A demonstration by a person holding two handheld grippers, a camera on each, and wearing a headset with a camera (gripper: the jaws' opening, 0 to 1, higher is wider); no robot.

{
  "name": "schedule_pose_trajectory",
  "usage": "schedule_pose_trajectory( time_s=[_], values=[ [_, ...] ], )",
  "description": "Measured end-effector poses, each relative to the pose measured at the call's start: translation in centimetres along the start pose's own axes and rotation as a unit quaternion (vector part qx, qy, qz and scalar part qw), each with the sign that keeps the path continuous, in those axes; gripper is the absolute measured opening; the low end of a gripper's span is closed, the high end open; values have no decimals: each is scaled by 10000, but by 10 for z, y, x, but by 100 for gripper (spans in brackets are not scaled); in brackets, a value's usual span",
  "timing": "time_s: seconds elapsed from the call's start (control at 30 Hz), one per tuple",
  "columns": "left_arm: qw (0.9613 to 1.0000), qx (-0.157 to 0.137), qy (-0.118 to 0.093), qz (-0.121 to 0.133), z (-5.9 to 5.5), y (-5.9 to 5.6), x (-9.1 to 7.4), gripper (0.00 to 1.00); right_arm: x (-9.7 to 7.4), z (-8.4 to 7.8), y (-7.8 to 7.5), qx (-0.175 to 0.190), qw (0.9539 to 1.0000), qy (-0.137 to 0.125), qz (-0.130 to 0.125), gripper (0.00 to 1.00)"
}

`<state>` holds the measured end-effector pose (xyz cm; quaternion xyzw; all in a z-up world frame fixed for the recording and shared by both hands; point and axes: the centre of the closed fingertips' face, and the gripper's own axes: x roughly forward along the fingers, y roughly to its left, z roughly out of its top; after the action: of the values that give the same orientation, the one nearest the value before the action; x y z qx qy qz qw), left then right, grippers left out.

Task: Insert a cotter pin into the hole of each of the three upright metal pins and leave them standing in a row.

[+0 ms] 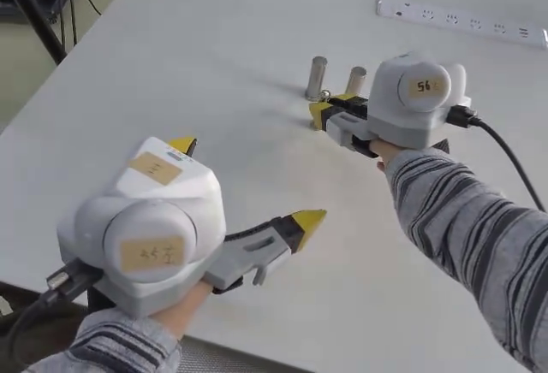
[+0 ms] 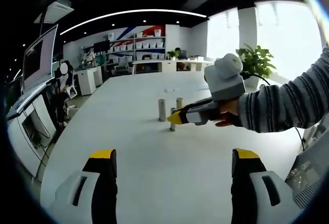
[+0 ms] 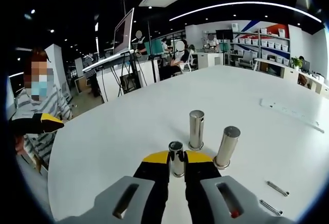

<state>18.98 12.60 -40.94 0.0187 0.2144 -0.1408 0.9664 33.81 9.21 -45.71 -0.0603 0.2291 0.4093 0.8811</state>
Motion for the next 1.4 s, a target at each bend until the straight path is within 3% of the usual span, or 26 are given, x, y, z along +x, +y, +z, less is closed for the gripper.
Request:
schedule_pose_trajectory(
  time_s=[0.3,0.63,1.03,1.4],
  values=[
    [10000,-23,23,-14,-1,0,0,91,-11,-5,1,-122,9999,67,64,4],
    [10000,59,-2,-67,2,-3,1,91,-39,-15,2,-463,9987,175,126,4],
    [9997,108,-18,-200,3,-9,1,90,-67,-24,4,-704,9964,242,407,4],
    [9994,220,11,-278,2,-14,2,89,-83,-37,19,-871,9939,336,585,4]
  ],
)
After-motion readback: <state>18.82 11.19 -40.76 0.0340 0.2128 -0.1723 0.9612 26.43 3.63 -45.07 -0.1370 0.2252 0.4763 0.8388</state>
